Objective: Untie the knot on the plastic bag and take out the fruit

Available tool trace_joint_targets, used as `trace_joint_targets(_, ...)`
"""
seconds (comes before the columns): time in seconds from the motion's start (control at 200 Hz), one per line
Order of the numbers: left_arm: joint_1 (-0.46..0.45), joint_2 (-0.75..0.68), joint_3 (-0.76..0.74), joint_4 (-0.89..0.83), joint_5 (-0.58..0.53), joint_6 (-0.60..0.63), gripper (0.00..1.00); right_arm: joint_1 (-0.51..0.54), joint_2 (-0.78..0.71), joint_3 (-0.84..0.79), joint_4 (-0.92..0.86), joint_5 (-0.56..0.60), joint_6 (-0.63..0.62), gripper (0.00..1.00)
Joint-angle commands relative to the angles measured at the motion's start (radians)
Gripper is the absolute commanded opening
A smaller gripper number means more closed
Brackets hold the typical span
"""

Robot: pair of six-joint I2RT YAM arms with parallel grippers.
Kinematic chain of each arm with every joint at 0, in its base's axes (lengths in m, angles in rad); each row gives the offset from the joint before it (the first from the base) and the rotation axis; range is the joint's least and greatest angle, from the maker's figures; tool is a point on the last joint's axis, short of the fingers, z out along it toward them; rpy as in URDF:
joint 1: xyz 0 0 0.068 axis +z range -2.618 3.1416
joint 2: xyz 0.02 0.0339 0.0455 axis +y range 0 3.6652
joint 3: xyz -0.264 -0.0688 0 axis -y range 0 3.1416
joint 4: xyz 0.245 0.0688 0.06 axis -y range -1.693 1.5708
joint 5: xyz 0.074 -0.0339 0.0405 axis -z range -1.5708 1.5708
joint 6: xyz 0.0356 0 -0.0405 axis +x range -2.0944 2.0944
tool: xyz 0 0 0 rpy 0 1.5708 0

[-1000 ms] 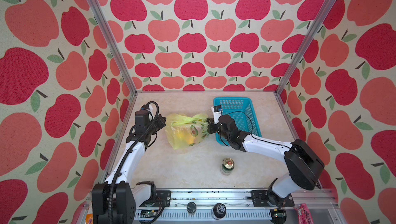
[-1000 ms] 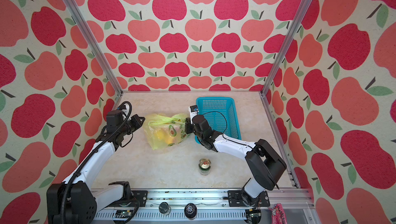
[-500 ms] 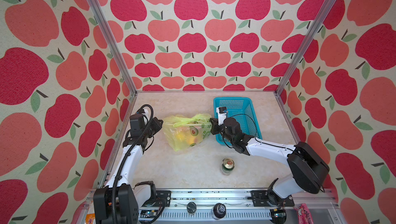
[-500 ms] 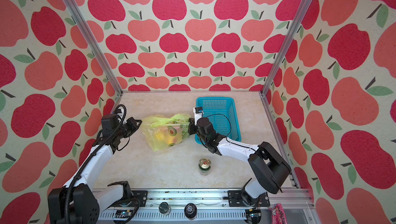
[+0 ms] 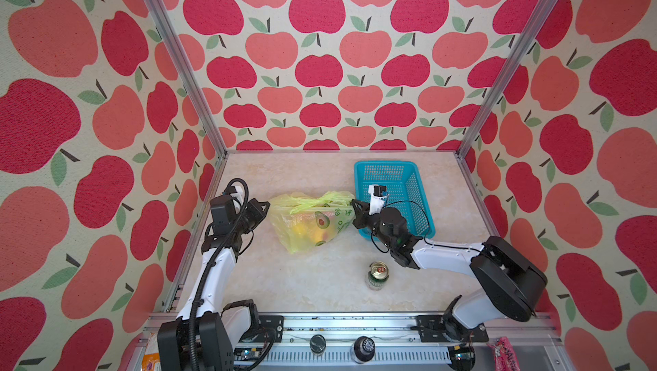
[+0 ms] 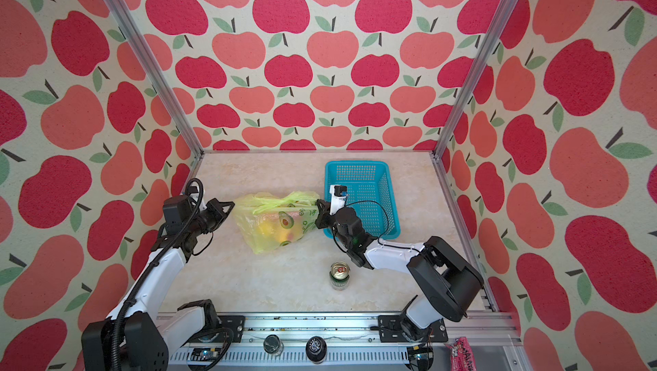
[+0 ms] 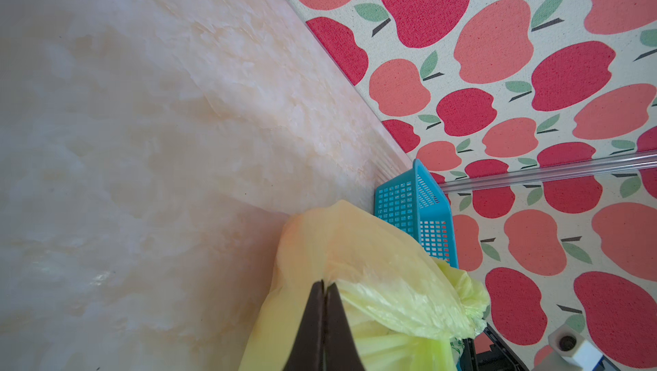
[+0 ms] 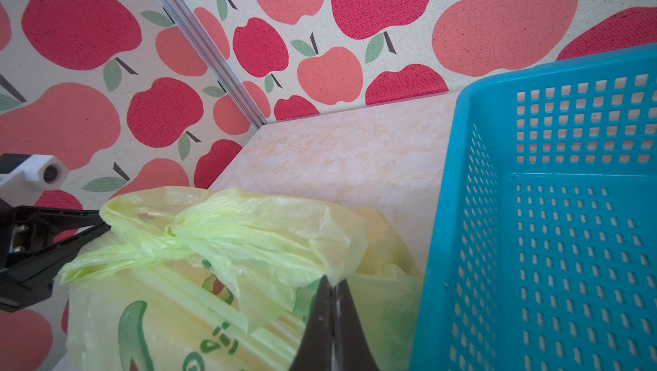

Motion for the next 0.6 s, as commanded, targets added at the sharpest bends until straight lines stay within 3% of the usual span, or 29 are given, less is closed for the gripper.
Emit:
trace_joint_targets(0.0,0.067,-0.021,-0.038,0.113,-0.122,-0.046,0.0,-0.003,0.029,-0.064,0.155,0.208,0.012,0.0)
trace_joint_targets(0.35,0.116,-0.064,-0.109,0.176,-0.125,-0.102,0.0,0.136,0.073,-0.096,0.353,0.423,-0.149,0.0)
trace_joint_targets(0.52,0.146,0.0,-0.115,0.245,-0.052,-0.134,0.0,0.272,0.115,-0.023,0.444,0.658,-0.455,0.0)
trace_joint_targets(0.595,0.148,0.058,-0.111,0.293,-0.008,-0.152,0.0,0.289,0.136,-0.035,0.514,0.664,-0.47,0.02)
